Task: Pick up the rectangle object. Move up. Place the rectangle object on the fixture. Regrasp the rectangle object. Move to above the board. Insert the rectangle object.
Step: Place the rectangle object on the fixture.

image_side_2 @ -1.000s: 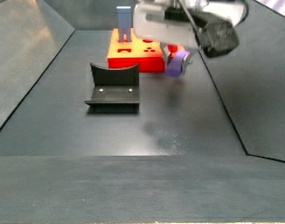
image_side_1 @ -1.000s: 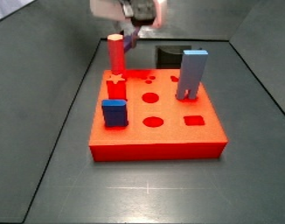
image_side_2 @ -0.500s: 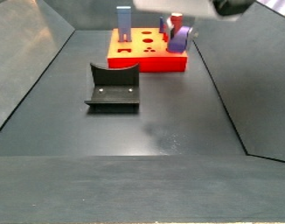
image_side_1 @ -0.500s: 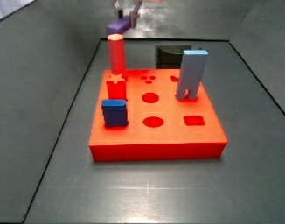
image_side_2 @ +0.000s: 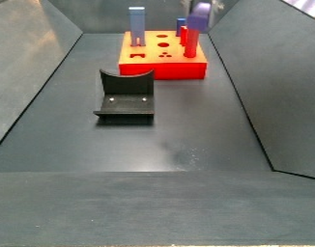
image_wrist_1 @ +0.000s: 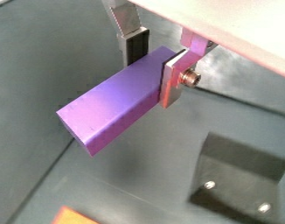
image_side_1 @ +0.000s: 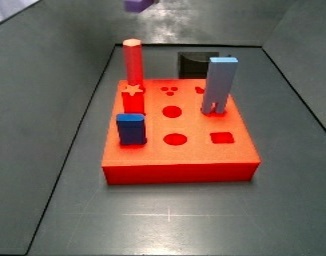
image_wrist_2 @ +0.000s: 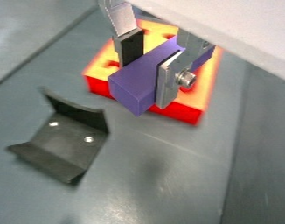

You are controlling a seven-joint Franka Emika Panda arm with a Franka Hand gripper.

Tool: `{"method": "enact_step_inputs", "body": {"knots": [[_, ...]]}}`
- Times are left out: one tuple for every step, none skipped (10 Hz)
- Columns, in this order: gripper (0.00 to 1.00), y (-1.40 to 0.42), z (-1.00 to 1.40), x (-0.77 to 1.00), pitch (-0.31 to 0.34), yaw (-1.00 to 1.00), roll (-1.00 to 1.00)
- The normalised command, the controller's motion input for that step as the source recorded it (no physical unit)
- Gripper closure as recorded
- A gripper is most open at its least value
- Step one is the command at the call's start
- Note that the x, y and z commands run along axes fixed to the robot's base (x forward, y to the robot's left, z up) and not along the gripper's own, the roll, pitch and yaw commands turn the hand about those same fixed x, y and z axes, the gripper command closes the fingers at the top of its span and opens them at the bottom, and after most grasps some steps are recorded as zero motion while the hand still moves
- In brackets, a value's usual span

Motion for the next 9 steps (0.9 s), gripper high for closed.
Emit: {"method": "enact_step_inputs", "body": {"knots": [[1.0,-0.02,0.36,1.0,0.126,0.96,-0.18],[1.0,-0.01,0.3,1.0,0.135,0.7,-0.18],[1.0,-0.01,0.24,1.0,0.139,0.47,-0.15],[1.0,-0.01,0.19,1.0,0.141,0.3,-0.13],[1.0,-0.01,0.15,1.0,0.147,0.19,-0.11],[1.0,-0.01,0.1,0.92,0.148,0.1,-0.09],[1.0,-0.01,0.05,0.83,0.142,0.06,-0.09],[1.0,-0.01,0.04,0.72,0.143,0.04,-0.09],[1.0,-0.01,0.03,0.62,0.144,0.03,-0.08]]}}
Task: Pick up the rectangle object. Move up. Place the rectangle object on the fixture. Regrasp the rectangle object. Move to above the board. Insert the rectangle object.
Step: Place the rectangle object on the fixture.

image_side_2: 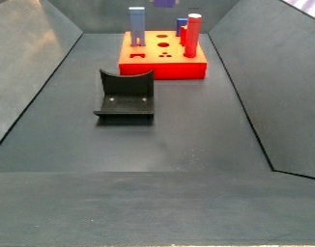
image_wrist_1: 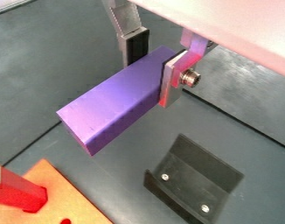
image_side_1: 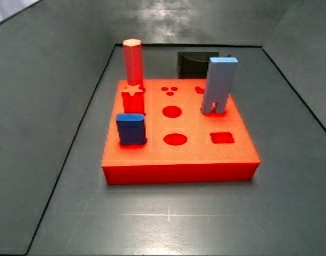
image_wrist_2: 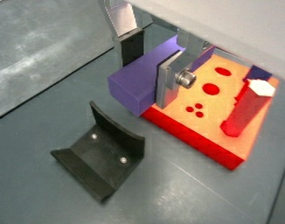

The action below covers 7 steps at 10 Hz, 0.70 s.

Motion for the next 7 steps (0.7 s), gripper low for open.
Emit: {"method": "enact_step_inputs", "body": {"knots": [[1.0,-0.01,0.02,0.49,0.142,0.03,-0.08],[1.0,-0.01,0.02,0.38,0.144,0.03,-0.08],[1.0,-0.01,0.02,0.29,0.147,0.03,-0.08],[1.0,-0.01,0.02,0.19,0.146,0.03,-0.08],[1.0,0.75,-0.68,0.76,0.102,0.29,-1.0],[1.0,0.7,-0.61,0.71,0.093,0.26,-1.0],[1.0,0.6,-0.49,0.68,0.091,0.23,-1.0]]}}
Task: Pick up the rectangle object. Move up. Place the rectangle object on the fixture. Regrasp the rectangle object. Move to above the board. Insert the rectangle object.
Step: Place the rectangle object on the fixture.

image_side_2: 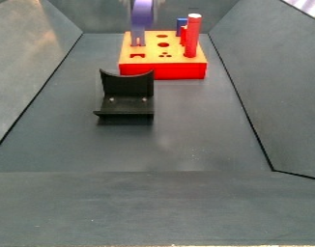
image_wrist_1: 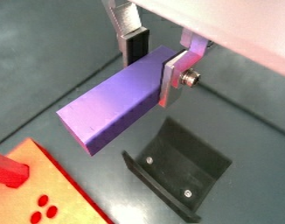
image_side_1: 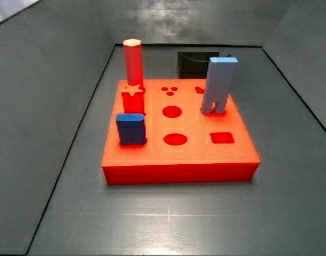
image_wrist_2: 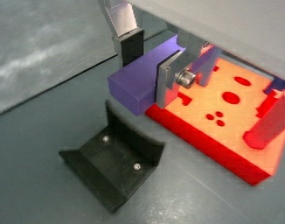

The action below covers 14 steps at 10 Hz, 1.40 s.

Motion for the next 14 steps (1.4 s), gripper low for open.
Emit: {"method": "enact_step_inputs", "body": {"knots": [[1.0,0.37,-0.23,0.59,0.105,0.2,-1.0],[1.0,0.19,-0.1,0.48,0.157,0.17,-1.0],[1.0,0.1,-0.05,0.38,0.215,0.14,-0.97],[1.0,0.09,-0.05,0.3,0.216,0.08,-0.77],[1.0,0.08,-0.04,0.22,0.206,0.02,-0.6],[1.0,0.06,-0.02,0.13,0.193,-0.04,-0.36],[1.0,0.04,-0.01,0.07,0.164,-0.07,-0.24],[1.0,0.06,-1.0,0.09,0.052,-0.14,-1.0],[1.0,0.07,-1.0,0.1,0.03,-0.15,-1.0],[1.0,0.07,-1.0,0.11,0.047,-0.15,-1.0],[1.0,0.07,-1.0,0.12,0.062,-0.16,-1.0],[1.0,0.08,-1.0,0.13,0.068,-0.16,-1.0],[1.0,0.09,-1.0,0.13,0.065,-0.18,-0.99],[1.0,0.09,-1.0,0.14,0.042,-0.16,-0.76]]}}
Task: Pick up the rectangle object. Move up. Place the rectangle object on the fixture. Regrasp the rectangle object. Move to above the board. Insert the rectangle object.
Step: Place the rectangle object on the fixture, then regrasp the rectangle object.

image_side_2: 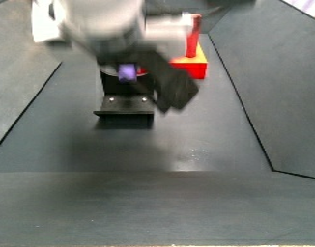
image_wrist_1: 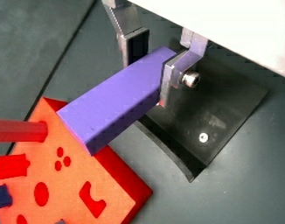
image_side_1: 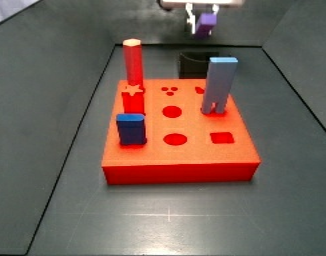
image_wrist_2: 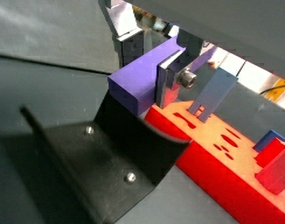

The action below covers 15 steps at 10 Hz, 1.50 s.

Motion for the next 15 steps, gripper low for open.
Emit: {"method": "enact_step_inputs", "body": {"knots": [[1.0,0.1,-1.0,0.15,0.029,-0.14,-0.59],[1.0,0.1,-1.0,0.16,0.021,-0.13,-0.41],[1.0,0.1,-1.0,0.17,0.012,-0.11,-0.24],[1.0,0.11,-1.0,0.17,0.008,-0.1,-0.19],[1.0,0.1,-0.83,0.15,0.002,-0.09,-0.17],[1.0,0.08,-0.65,0.13,-0.003,-0.08,-0.16],[1.0,0.08,-0.48,0.09,-0.004,-0.07,-0.12],[1.0,0.06,-0.48,0.07,-0.005,-0.06,-0.11],[1.0,-0.5,-0.17,0.0,0.0,0.0,0.0],[0.0,0.0,0.0,0.0,0.0,0.0,0.0],[0.0,0.0,1.0,0.0,0.031,0.02,0.06],[0.0,0.0,1.0,-0.01,0.036,0.02,0.07],[0.0,-0.01,1.0,-0.02,0.045,0.02,0.08],[0.0,-0.01,1.0,-0.03,0.05,0.01,0.09],[0.0,-0.01,1.0,-0.04,0.062,0.0,0.08]]}}
